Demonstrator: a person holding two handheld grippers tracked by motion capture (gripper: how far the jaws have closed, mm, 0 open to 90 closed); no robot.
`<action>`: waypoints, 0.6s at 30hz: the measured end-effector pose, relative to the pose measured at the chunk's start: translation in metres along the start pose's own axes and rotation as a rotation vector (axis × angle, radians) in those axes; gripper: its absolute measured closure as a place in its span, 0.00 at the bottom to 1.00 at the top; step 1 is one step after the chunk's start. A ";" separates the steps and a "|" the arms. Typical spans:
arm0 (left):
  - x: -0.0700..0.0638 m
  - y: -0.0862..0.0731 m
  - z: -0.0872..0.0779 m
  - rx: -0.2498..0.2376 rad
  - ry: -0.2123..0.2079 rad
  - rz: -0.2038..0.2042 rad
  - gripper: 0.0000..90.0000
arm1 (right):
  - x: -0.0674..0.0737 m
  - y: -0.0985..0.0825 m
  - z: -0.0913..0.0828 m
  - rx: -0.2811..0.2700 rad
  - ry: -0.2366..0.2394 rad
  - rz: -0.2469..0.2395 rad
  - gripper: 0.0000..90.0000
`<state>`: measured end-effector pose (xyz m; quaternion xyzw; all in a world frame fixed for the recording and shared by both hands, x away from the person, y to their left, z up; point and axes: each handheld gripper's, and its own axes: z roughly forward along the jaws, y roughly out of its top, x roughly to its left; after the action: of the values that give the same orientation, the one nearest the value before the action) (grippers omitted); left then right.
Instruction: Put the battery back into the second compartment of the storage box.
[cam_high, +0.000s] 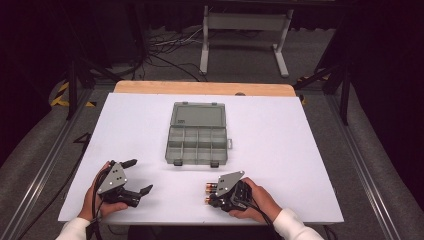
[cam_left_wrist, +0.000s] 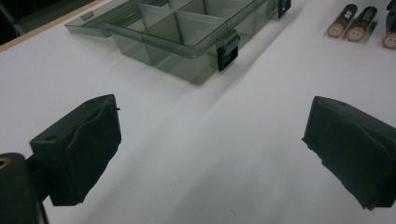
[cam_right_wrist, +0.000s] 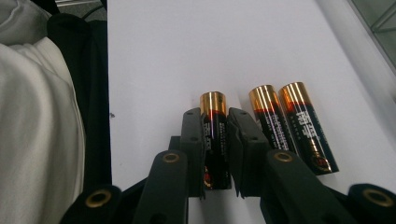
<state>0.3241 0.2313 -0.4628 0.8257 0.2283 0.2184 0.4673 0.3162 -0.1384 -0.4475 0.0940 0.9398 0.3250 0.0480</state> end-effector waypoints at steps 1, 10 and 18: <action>0.000 0.000 0.000 0.001 0.004 0.002 0.05 | 0.001 0.001 0.000 0.002 0.000 -0.004 0.86; 0.002 0.000 -0.004 -0.017 0.013 -0.006 0.04 | 0.002 0.002 -0.003 -0.001 -0.022 -0.035 0.86; 0.003 0.001 -0.004 -0.017 0.021 -0.007 0.04 | -0.001 0.004 -0.013 -0.040 -0.057 -0.017 0.86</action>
<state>0.3242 0.2354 -0.4601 0.8185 0.2341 0.2275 0.4728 0.3158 -0.1435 -0.4352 0.0943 0.9320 0.3407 0.0794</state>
